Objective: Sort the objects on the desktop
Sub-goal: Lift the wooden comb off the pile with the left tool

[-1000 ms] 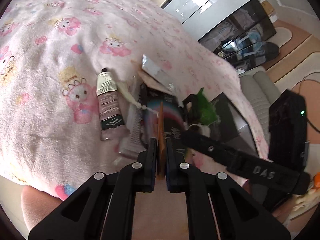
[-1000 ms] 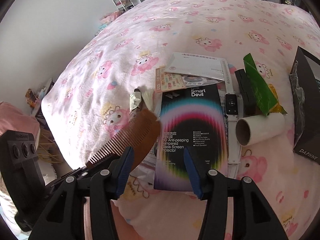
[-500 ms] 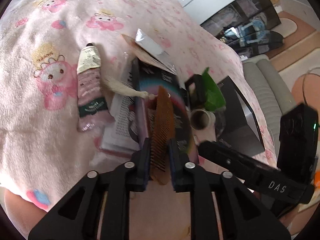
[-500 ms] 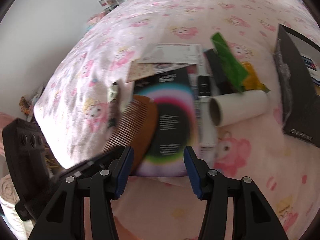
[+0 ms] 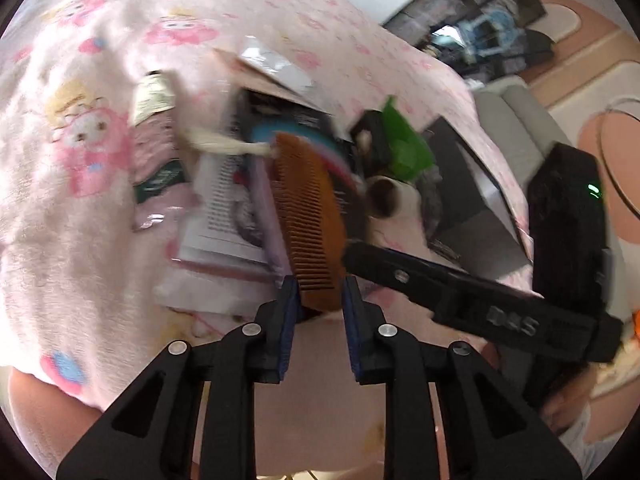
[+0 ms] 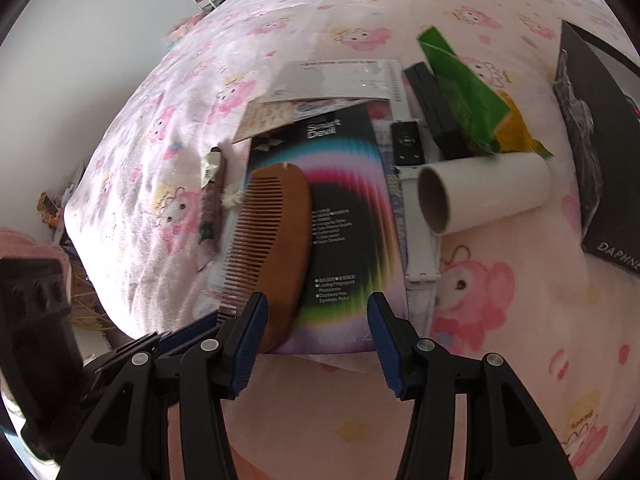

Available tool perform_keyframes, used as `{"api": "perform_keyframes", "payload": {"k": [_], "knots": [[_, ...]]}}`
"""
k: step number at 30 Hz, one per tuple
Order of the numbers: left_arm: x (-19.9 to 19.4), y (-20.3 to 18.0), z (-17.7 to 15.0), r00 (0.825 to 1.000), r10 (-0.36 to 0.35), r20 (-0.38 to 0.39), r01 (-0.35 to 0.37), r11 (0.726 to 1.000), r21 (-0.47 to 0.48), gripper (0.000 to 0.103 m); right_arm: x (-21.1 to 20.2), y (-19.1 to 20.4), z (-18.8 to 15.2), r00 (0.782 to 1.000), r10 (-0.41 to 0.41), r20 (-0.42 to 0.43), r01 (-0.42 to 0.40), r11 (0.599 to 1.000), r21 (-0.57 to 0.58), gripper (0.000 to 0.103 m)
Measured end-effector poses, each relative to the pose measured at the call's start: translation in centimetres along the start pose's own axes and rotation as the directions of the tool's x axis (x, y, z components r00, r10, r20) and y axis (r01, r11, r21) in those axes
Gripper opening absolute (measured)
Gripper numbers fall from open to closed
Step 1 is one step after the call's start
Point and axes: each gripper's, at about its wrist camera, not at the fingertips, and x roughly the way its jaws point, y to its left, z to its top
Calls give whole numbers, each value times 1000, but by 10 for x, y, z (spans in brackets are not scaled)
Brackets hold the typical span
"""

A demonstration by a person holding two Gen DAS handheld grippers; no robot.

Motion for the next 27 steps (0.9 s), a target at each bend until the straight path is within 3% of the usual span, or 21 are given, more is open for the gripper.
{"api": "perform_keyframes", "payload": {"k": [3, 7, 15, 18, 24, 27], "knots": [[-12, 2, 12, 997, 49, 62, -49, 999, 2, 20, -10, -7, -6, 1000, -2, 9, 2, 1000, 12, 48], [-14, 8, 48, 990, 67, 126, -70, 998, 12, 20, -13, -4, -14, 999, 52, -2, -52, 999, -5, 48], [41, -4, 87, 983, 168, 81, -177, 976, 124, 20, -3, 0, -17, 999, 30, 21, -29, 999, -37, 48], [49, -6, 85, 982, 182, 56, -188, 973, 134, 20, -3, 1, -17, 999, 13, 32, -11, 998, -57, 47], [46, -11, 61, 981, 195, 20, -196, 970, 142, 20, -2, -1, -13, 995, -57, 80, 65, 993, -99, 29], [35, -10, 46, 982, 187, 8, -187, 975, 120, 20, -4, -10, -10, 991, -76, 106, 84, 993, -81, 28]]}}
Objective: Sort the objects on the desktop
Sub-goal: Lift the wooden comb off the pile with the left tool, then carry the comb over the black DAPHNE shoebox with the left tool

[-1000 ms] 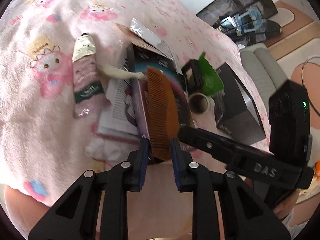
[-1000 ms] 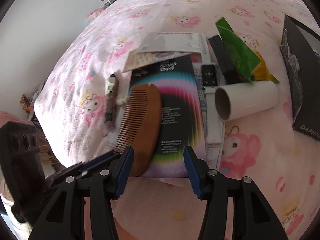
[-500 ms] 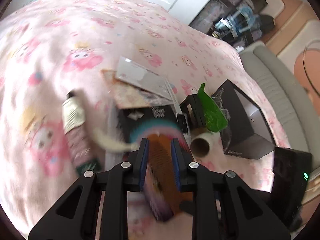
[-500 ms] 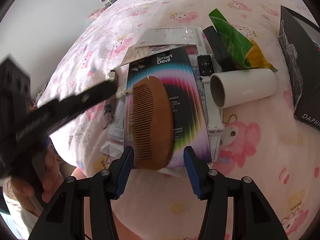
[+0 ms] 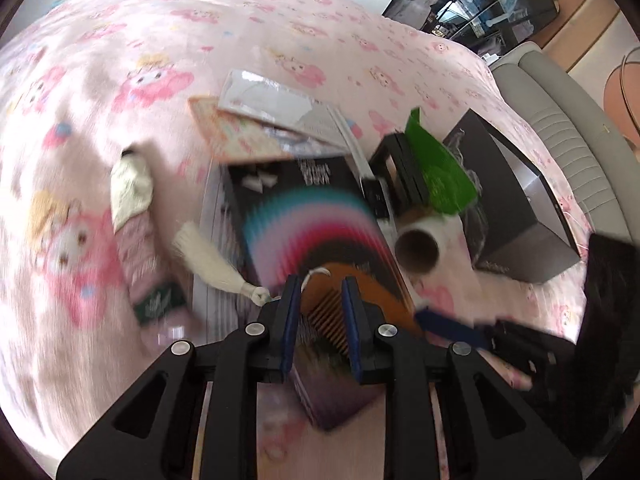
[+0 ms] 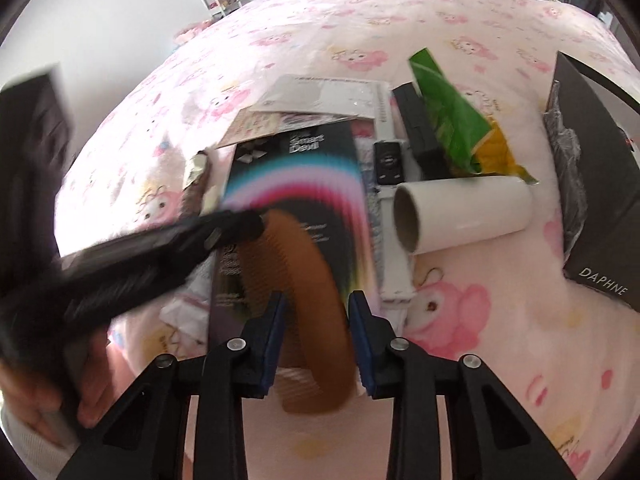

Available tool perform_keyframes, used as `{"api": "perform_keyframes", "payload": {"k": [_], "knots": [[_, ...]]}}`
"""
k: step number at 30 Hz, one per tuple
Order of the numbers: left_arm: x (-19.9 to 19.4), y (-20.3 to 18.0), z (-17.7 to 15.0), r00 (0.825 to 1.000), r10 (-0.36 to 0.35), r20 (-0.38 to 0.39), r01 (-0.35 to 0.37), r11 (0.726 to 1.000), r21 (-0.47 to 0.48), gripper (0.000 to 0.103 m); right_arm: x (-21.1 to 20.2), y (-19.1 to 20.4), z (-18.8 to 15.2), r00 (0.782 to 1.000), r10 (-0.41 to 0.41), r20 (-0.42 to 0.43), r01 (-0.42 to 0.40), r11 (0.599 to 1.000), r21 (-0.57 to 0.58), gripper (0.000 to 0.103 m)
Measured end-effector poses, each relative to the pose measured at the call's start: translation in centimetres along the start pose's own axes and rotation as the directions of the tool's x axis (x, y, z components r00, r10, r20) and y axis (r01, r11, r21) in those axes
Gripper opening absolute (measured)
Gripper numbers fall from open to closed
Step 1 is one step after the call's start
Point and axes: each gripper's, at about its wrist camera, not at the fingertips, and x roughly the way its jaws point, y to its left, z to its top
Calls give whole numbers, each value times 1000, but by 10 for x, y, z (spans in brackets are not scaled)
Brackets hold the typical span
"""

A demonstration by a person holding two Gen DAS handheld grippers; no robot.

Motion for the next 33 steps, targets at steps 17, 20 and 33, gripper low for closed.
{"api": "perform_keyframes", "payload": {"k": [17, 20, 33], "knots": [[-2, -11, -17, 1000, -24, 5, 24, 999, -28, 20, -27, -36, -21, 1000, -3, -5, 3, 990, 143, 29], [-5, -9, -26, 999, -54, 2, 54, 997, -55, 20, -19, -33, -17, 1000, -28, -9, 29, 991, 134, 29], [-5, -8, -23, 998, -66, 6, 67, 996, -60, 20, -19, -62, -17, 996, 89, -9, -85, 971, 223, 29]]}}
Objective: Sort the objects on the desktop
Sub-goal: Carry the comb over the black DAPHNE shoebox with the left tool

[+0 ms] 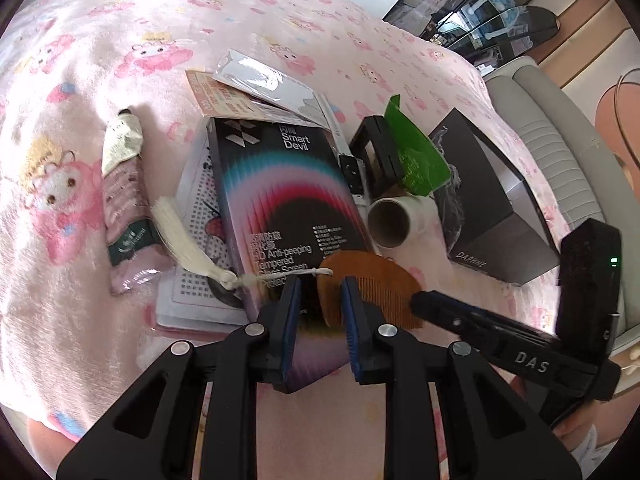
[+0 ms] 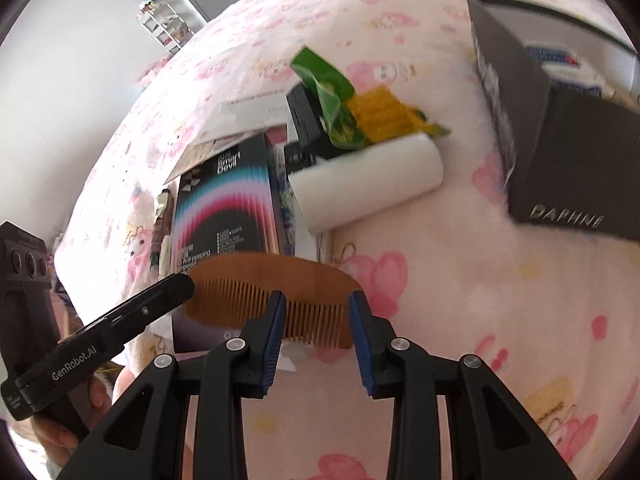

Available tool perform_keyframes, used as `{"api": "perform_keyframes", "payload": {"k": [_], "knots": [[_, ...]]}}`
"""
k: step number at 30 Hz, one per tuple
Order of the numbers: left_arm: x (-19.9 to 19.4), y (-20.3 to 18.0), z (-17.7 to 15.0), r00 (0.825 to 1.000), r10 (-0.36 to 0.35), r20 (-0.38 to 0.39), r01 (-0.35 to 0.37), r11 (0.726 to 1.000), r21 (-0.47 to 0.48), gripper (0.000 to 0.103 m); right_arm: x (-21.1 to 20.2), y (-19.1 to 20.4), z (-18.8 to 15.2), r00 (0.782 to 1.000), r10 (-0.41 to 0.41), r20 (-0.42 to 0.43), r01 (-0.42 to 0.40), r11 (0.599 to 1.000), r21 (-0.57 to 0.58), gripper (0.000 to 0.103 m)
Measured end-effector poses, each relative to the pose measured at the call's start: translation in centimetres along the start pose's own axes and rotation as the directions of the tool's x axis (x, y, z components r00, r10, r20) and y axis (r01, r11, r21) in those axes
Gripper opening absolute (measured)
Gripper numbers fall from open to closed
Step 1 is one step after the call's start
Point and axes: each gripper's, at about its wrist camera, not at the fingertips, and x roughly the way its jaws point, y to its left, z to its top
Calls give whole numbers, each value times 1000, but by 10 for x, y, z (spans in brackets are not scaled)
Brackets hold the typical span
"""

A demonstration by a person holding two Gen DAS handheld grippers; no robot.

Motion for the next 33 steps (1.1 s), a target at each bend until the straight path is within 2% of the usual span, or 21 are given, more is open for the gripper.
{"api": "perform_keyframes", "payload": {"k": [2, 5, 7, 10, 17, 20, 23, 25, 28, 29, 30, 33], "knots": [[1, 0, -1, 1000, -8, -1, 8, 1000, -7, 20, 3, 1, 0, 1000, 29, 7, -29, 1000, 1, 29], [3, -2, -1, 1000, 3, -1, -3, 1000, -7, 21, 5, 2, 1, 1000, 23, -3, -23, 1000, 9, 29], [4, -3, 0, 1000, 24, 0, -24, 1000, 3, 15, 1, -1, 1, 1000, -2, 6, 2, 1000, 26, 31], [5, -3, 0, 1000, 26, -2, -26, 1000, 7, 14, -9, -9, 1, 997, -54, 51, 52, 998, 44, 34], [7, -3, 2, 1000, 8, -10, -8, 1000, 5, 14, 4, -27, 2, 1000, -26, 3, 26, 995, 95, 37], [9, -3, 5, 999, -30, -20, 30, 1000, -9, 19, 11, -30, -1, 1000, -17, -23, 19, 995, 99, 39], [14, -5, 11, 996, -82, -17, 82, 996, -31, 37, 13, -37, -1, 1000, -6, -25, 8, 993, 118, 40], [20, -8, 15, 995, -104, -14, 103, 994, -38, 39, 14, -41, 0, 1000, 4, -25, -1, 992, 130, 40], [31, -16, 21, 994, -107, -25, 106, 994, -23, 36, 17, -43, 1, 1000, 19, -21, -16, 991, 129, 40], [35, -20, 22, 995, -96, -33, 96, 995, -12, 27, 17, -44, 1, 1000, 23, -19, -20, 992, 127, 40], [38, -23, 22, 995, -87, -39, 87, 996, -2, 14, 18, -45, 1, 999, 29, -16, -27, 992, 127, 40], [42, -31, 20, 996, -74, -39, 75, 997, 18, 13, 18, -46, 1, 999, 38, -15, -36, 991, 131, 40]]}}
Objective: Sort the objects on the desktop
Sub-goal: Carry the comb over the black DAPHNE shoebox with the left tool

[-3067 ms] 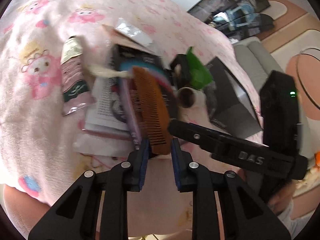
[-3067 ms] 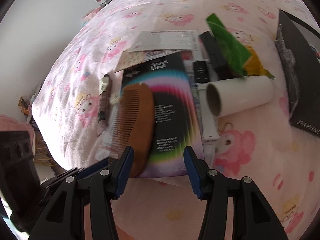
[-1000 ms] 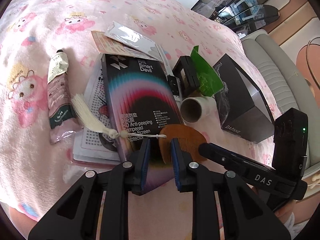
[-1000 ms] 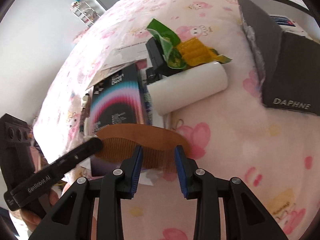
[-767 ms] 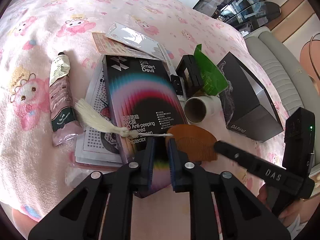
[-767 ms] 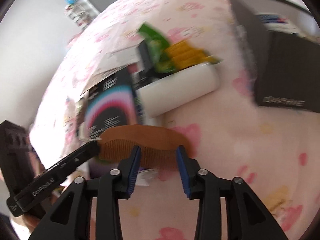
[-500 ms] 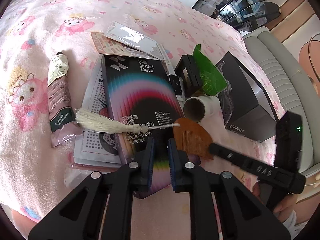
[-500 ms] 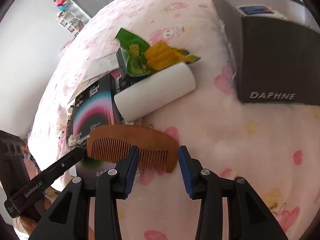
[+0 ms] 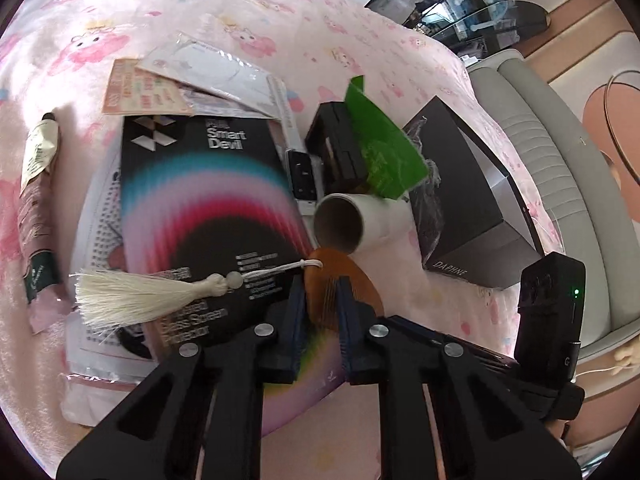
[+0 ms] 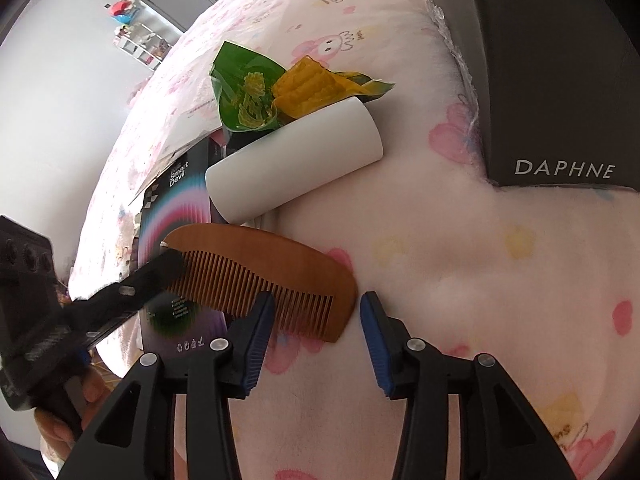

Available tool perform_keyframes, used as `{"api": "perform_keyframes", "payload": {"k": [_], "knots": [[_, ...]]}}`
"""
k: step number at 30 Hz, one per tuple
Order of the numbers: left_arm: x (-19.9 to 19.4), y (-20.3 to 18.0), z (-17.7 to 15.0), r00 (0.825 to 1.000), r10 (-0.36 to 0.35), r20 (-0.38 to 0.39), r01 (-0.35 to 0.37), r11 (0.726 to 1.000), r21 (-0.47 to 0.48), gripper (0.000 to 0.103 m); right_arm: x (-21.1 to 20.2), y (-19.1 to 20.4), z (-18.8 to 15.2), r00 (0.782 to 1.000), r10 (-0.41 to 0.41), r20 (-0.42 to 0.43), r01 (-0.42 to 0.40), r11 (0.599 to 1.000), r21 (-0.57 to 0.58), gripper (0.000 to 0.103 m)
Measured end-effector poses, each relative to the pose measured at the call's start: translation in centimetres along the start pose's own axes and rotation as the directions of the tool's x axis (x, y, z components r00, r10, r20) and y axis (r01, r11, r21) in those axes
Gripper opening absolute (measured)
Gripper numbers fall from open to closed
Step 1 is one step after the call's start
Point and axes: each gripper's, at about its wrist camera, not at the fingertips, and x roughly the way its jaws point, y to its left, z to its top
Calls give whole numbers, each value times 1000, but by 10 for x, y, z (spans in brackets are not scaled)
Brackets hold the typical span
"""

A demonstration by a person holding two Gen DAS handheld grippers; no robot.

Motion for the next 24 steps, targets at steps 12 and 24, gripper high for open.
{"api": "perform_keyframes", "payload": {"k": [12, 24], "knots": [[-36, 7, -24, 998, -6, 66, 9, 999, -46, 10, 1, -7, -6, 998, 60, -12, -59, 997, 47, 42], [-49, 38, -34, 997, 20, 81, -12, 995, -104, 15, 25, 4, -7, 970, 234, -68, -228, 970, 79, 48]]}}
